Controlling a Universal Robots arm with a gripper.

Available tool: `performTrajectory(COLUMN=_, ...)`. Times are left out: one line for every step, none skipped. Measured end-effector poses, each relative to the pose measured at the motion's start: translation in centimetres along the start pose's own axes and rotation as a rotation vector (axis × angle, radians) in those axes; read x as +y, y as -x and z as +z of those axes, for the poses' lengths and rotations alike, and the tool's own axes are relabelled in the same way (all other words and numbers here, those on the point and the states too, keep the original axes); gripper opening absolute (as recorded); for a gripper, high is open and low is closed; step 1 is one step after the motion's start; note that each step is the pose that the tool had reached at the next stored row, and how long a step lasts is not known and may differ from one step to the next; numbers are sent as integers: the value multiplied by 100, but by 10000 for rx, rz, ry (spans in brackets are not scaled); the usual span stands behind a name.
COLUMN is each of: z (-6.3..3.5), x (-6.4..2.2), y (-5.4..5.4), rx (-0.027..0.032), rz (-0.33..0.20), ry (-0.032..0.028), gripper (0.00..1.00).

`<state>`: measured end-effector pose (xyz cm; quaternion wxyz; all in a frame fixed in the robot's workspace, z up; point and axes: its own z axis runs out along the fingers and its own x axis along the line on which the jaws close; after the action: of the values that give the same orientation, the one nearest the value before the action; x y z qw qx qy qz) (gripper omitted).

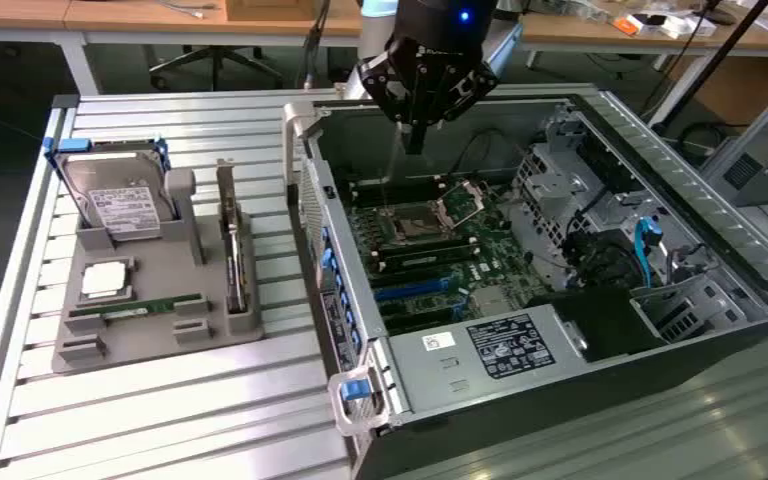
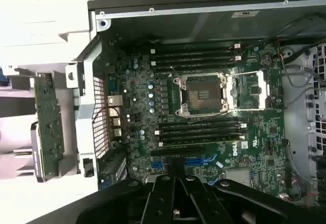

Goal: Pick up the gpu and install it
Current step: 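Reach for the gpu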

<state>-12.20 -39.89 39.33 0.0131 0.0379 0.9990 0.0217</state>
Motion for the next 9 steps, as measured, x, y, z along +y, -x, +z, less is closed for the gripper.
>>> performTrajectory(z=0, x=0, y=0, rx=0, rz=0, ry=0, gripper=11)
performTrajectory(z=0, x=0, y=0, rx=0, rz=-1, ry=0, gripper=11)
performTrajectory(z=0, x=0, y=-4, rx=0, rz=1, ry=-1, gripper=11)
performTrajectory(z=-1, x=0, y=-8, rx=0, rz=1, ry=-1, gripper=11)
performTrajectory(z=-1, x=-1, y=-15, rx=0, rz=1, ry=0, gripper=11)
performTrajectory(z=-1, x=-2, y=-24, rx=0, rz=0, ry=0, gripper=11)
performTrajectory(z=-1, x=-3, y=-37, rx=0, rz=0, ry=0, gripper=11)
performTrajectory(z=-2, x=-4, y=-51, rx=0, rz=0, ry=0, gripper=11)
performTrajectory(z=-2, x=-5, y=-61, rx=0, rz=-1, ry=-1, gripper=11)
